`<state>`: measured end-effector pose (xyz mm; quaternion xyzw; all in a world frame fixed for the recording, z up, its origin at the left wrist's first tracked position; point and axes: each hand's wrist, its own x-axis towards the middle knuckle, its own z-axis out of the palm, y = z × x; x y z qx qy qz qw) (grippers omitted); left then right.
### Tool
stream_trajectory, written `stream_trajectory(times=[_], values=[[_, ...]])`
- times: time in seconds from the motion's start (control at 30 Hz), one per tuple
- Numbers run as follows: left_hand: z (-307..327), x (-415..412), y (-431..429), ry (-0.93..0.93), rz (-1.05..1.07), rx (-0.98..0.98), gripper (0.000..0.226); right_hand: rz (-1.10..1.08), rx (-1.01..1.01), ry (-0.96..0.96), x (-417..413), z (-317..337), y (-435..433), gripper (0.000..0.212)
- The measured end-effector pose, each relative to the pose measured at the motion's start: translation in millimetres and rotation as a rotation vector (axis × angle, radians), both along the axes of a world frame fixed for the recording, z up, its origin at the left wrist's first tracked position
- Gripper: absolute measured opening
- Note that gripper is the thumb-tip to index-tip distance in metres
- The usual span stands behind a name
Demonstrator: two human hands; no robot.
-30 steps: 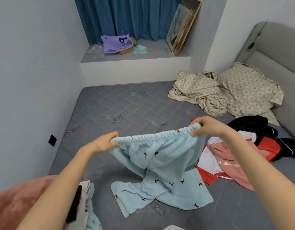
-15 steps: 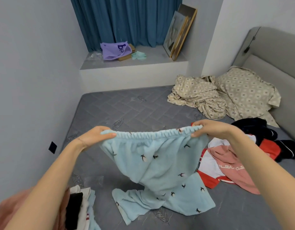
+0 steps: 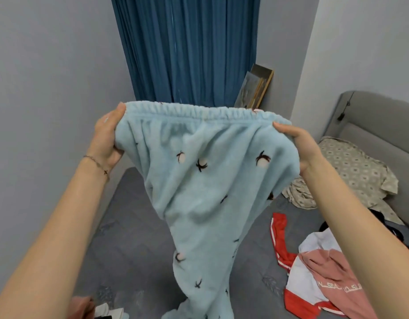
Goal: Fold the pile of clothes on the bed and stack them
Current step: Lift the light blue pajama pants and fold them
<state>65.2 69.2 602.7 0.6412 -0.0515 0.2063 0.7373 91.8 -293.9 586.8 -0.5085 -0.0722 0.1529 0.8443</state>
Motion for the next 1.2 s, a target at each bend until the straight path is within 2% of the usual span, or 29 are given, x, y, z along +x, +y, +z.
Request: stream_trajectory(times=[0.1,0.23,0.4,0.57,0.67,0.7,0.8,0.9,1.0,1.1,1.2], values=[[24,2,2,-0.036,0.034,-0.016,0.055,-0.046,0.114,-0.078,6,26,15,0.035],[36,-1,2,-0.02,0.12,0.021,0.021,-0.128,0.078,-0.163,14,44,31,0.03],[51,-11,14,-0.064,0.16,0.041,0.019,-0.373,-0.109,-0.383,23,68,42,0.023],[90,-11,22,-0.123,0.155,-0.05,0.025,-0.415,-0.057,-0.488,22,110,55,0.015],[105,-3,27,-0.176,0.046,-0.255,0.055,-0.307,0.102,-0.358,24,126,65,0.034],[103,2,27,-0.159,0.005,-0.315,0.058,-0.27,0.152,-0.293,25,125,68,0.039],[72,15,22,0.083,-0.011,-0.416,0.047,-0.243,0.16,-0.093,29,101,74,0.026],[12,24,22,0.365,0.051,-0.415,0.039,-0.307,0.011,0.089,41,47,71,0.017],[-38,24,12,0.536,0.076,-0.409,0.032,-0.289,-0.124,0.266,50,-11,73,0.031],[-73,23,-3,0.617,-0.014,-0.491,0.035,-0.279,-0.127,0.356,38,-46,90,0.03],[-97,32,-17,0.595,0.054,-0.476,0.042,-0.282,-0.097,0.322,30,-69,114,0.029]])
